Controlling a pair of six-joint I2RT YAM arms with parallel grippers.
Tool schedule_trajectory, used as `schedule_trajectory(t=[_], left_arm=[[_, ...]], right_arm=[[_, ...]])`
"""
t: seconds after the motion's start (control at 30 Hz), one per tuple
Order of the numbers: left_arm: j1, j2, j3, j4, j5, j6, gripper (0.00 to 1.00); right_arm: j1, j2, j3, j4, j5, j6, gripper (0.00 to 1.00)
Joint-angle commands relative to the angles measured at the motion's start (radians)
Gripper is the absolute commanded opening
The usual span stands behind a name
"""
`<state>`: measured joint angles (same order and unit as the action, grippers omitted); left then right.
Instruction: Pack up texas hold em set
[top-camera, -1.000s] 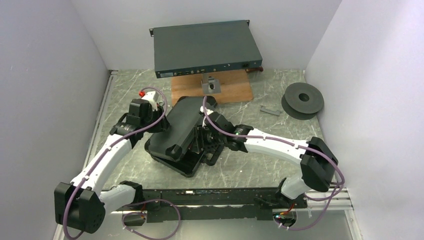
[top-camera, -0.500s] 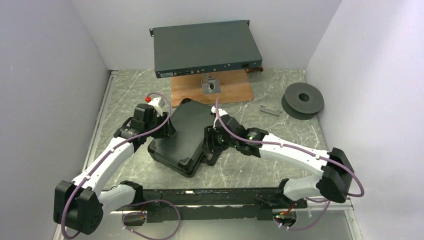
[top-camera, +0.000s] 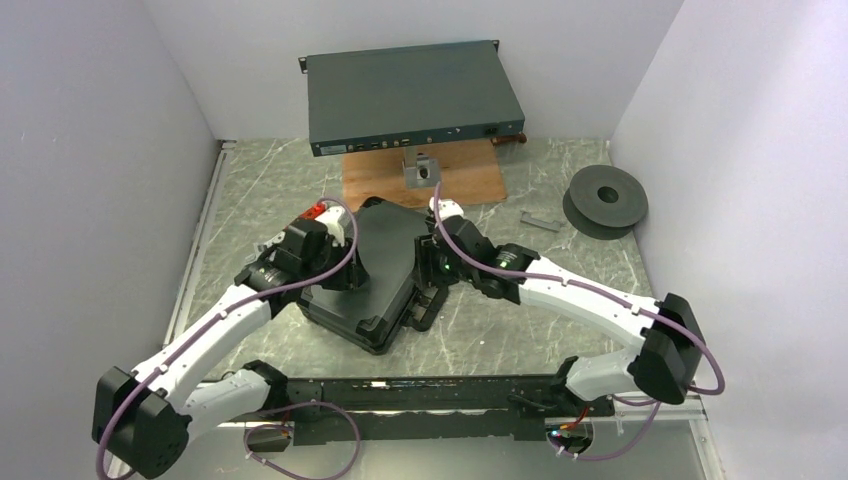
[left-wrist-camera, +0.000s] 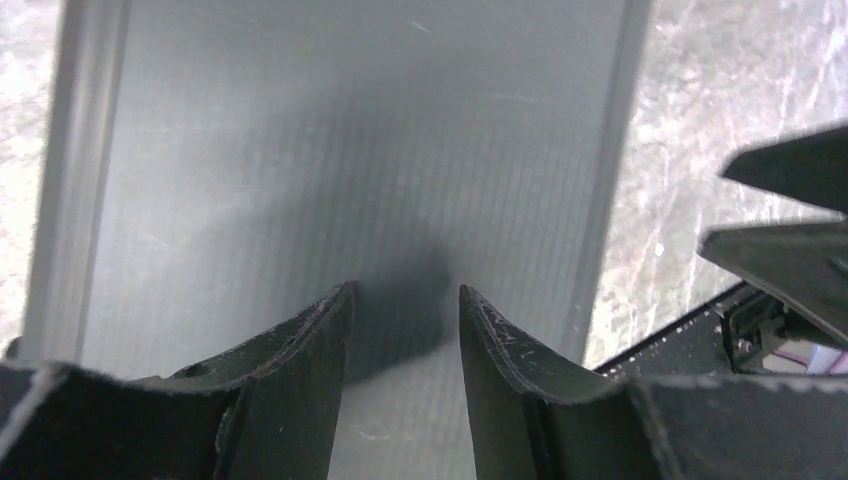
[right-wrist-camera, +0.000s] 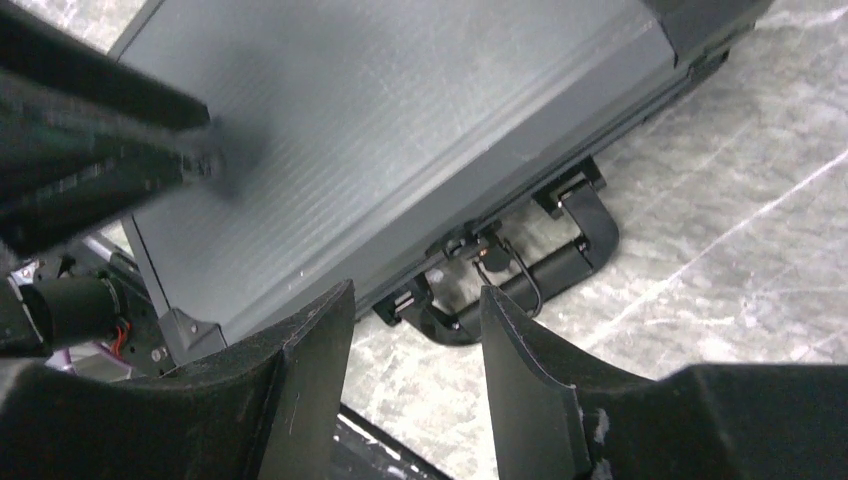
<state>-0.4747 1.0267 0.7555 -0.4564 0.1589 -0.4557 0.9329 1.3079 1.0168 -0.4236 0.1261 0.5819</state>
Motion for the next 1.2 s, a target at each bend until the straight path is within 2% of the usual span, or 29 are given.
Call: schedule_trajectory(t=[0.0, 0.2, 0.43, 0.6, 0.73, 1.0, 1.17], left_arm=[[-0.065, -0.053, -0.017, 0.012, -0.031, 0.001, 0.48], [-0.121, -0.052, -0.128, 0.109, -0.003, -0.034, 0.37], [-0.219, -0.037, -0.231, 0.168, -0.048, -0.104, 0.35], [-0.257, -0.035, -0.260, 0.181, -0.072, -0.135, 0.34], [-0.276, -0.021, -0.243, 0.165, -0.089, -0.136, 0.34], [-0.286, -0.041, -0.106, 0.035, -0.157, -0.089, 0.34], [-0.287, -0.027, -0.123, 0.065, -0.154, -0.083, 0.34]], right_arm=[[-0.025, 0.051, 0.081, 0.055, -0.001, -0.041, 0.52], [-0.081, 0.151, 0.150, 0.096, -0.032, -0.055, 0.51], [-0.129, 0.246, 0.157, 0.139, -0.053, -0.060, 0.50], [-0.151, 0.292, 0.101, 0.163, -0.064, -0.062, 0.49], [-0.155, 0.318, 0.054, 0.182, -0.074, -0.058, 0.49], [-0.155, 0.327, -0.027, 0.202, -0.092, -0.033, 0.48], [-0.155, 0.316, -0.063, 0.202, -0.103, -0.021, 0.48]])
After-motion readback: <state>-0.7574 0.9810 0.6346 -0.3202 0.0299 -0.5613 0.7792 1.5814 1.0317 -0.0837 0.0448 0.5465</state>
